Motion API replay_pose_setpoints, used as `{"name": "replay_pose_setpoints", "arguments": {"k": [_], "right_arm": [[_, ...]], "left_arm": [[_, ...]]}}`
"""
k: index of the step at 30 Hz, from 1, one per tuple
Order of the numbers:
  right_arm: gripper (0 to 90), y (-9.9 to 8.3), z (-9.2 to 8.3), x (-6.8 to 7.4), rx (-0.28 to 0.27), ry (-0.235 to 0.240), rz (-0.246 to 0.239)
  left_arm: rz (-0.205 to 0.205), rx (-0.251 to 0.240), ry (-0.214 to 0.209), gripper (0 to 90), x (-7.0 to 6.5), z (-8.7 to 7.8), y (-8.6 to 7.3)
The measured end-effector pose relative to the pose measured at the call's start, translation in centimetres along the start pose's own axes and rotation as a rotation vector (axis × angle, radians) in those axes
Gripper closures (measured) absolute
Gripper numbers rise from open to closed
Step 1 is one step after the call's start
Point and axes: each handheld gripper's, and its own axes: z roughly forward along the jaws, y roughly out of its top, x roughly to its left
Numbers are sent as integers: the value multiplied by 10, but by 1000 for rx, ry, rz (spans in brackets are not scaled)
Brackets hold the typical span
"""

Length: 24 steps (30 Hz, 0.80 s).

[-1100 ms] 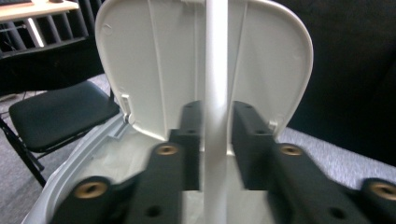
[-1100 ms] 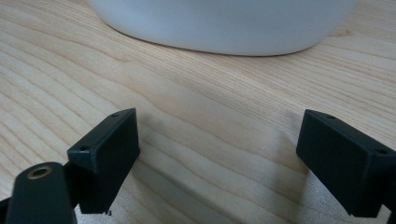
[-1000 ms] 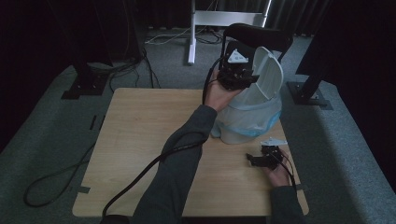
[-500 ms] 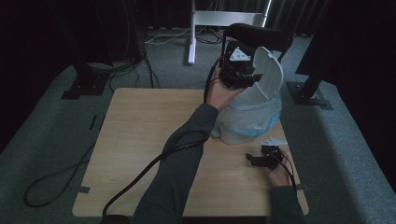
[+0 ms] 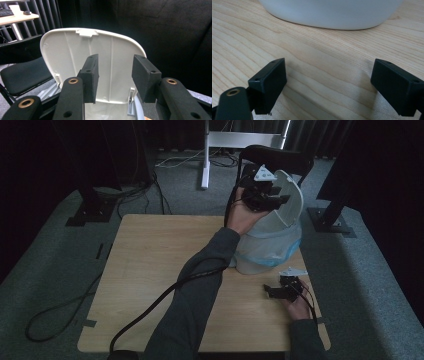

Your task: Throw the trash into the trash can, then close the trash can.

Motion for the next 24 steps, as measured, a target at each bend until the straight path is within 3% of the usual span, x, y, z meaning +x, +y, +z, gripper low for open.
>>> {"name": "replay_pose_setpoints", "arguments": {"k": [6,17,24], "right_arm": [[121,0,0,0,-1,-1,-1],[121,0,0,0,0,-1,-1],[121,0,0,0,0,-1,-1]], "left_arm": [[8,-11,13,512,-5,4,7],[19,7,83,427,-18,18,11],[-4,10,96,383,-24,23,15]]}}
